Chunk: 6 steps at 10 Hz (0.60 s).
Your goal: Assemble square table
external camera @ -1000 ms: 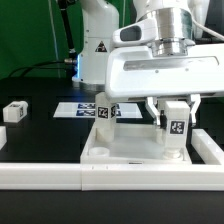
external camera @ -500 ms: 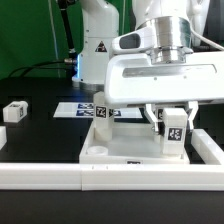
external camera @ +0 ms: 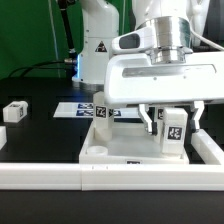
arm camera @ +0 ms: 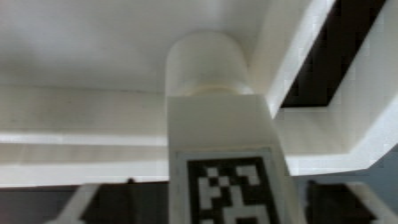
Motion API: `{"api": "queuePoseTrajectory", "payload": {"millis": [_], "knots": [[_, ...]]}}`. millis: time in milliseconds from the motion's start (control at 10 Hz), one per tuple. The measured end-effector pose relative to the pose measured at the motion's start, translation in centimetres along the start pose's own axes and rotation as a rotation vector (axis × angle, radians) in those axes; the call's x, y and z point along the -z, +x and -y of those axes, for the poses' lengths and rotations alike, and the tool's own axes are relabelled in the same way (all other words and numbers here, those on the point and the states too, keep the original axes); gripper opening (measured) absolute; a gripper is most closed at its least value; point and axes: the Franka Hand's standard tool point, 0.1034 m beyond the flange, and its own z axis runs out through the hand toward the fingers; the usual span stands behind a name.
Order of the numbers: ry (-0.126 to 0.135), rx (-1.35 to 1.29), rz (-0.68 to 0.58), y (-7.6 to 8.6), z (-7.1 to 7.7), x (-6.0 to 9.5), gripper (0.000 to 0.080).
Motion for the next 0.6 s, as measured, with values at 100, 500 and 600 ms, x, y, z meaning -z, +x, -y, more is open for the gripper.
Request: {"api": "queuePoseTrajectory", "payload": {"millis": [100,500,600], "knots": [[0.0,0.0,0.0,0.0,0.0,0.0,0.0545],[0.0,0.0,0.0,0.0,0.0,0.0,0.0648],[0.0,0.0,0.0,0.0,0.0,0.0,0.0648]]}}
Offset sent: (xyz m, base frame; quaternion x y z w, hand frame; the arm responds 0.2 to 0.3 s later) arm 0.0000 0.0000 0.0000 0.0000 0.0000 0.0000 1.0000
